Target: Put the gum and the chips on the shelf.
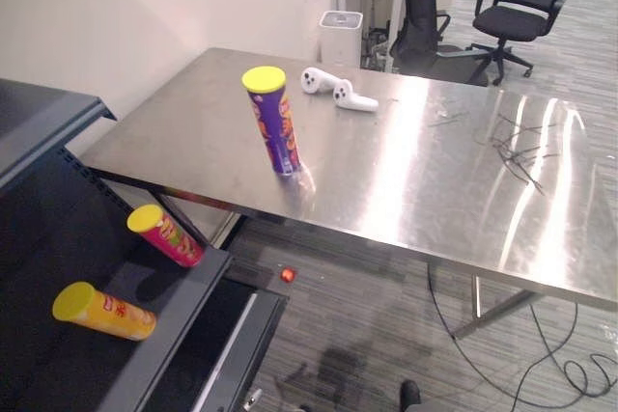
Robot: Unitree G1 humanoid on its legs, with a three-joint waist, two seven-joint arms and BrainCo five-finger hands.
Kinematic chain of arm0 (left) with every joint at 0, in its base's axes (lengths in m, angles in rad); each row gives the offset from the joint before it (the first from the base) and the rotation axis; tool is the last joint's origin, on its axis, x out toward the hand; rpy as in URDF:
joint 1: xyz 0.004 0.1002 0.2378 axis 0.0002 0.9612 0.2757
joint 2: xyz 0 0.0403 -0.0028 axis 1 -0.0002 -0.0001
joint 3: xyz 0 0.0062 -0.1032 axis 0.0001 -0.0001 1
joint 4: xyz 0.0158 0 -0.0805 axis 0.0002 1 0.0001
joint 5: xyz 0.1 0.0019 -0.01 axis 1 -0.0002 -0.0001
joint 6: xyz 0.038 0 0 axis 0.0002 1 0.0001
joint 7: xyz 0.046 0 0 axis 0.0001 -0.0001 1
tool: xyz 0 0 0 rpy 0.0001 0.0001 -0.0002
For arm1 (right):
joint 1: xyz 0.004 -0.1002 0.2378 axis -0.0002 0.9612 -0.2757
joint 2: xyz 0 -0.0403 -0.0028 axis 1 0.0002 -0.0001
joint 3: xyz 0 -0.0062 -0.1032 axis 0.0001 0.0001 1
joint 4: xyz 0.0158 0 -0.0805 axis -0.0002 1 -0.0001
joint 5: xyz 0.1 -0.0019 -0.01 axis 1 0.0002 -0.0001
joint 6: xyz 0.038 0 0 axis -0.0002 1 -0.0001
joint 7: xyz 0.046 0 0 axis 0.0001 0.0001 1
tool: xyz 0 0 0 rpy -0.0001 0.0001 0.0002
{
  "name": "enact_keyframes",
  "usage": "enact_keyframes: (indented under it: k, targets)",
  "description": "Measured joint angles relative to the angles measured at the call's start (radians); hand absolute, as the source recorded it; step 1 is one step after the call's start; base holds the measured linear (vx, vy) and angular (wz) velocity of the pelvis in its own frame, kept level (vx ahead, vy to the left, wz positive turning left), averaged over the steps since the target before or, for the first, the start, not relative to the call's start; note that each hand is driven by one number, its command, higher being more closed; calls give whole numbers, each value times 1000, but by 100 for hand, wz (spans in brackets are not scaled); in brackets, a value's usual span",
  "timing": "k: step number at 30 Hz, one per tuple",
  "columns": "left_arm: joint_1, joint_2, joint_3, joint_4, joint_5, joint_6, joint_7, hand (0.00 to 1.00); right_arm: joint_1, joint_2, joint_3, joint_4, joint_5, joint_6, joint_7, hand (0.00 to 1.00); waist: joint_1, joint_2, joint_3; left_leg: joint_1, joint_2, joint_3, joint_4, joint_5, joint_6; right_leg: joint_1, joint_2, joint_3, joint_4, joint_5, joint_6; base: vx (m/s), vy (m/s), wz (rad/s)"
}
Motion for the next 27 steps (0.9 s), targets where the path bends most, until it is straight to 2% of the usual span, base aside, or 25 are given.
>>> enact_keyframes:
  k: [2,7,11,14,15,16,19,20,21,23,27]
  targets:
    - [3,-4,2,8,1,1,0,0,1,0,0,1,1,-18,-16,0,0,14,-16,28,-4,3,-16,0,0,13,0,-17,1,1,0,154,39,-2]
    - [4,-8,7,13,3,2,-2,0,1,4,-16,1,59,-25,-58,0,6,17,-28,63,7,20,-19,0,0,37,8,-31,10,1,0,69,-7,-7]
    - [6,-14,53,15,32,3,-6,0,-1,35,-100,4,194,-28,-115,0,8,11,-31,83,16,29,-33,0,0,35,16,-38,31,1,0,-29,-34,-8]
    - [20,-13,104,13,35,8,-14,0,-10,34,-244,1,316,-32,-173,0,9,1,-37,98,16,52,-47,-2,-1,32,16,-34,39,0,0,-101,-29,-16]
    - [33,-8,142,7,42,8,-17,0,-16,20,-351,-11,374,-35,-207,0,9,-9,-49,96,16,61,-51,-9,-1,19,17,-31,39,0,0,-126,-40,-23]
    - [36,-4,156,5,43,9,-20,0,-20,14,-398,-18,400,-37,-217,0,12,-12,-52,96,16,70,-51,-9,-2,16,17,-29,40,-1,-1,-151,-56,-33]
    - [54,13,221,-15,43,9,-25,0,-37,-39,-646,-70,536,-40,-262,0,25,-41,-64,100,13,100,-52,-14,-6,-4,7,-26,58,-32,0,-136,-54,-28]
    - [64,12,236,-22,44,9,-25,0,-39,-69,-713,-96,557,-46,-275,0,19,-54,-73,100,12,105,-64,-13,-10,-13,7,-29,70,-45,6,-104,-47,-9]
    - [68,12,240,-22,44,9,-25,0,-38,-87,-736,-104,558,-52,-283,0,18,-45,-85,102,11,105,-73,-8,-10,-16,6,-28,73,-46,3,-60,-40,1]
    - [76,11,239,-23,45,10,-24,0,-40,-133,-784,-207,568,-80,-321,0,12,-51,-99,124,8,111,-108,13,-16,-16,8,-29,74,-49,6,-32,-25,-3]
    - [82,12,226,-51,47,30,-23,0,-82,-193,-783,-389,566,-110,-376,0,7,-59,-107,132,11,130,-122,18,-16,-16,9,-32,74,-49,5,-23,-11,-3]
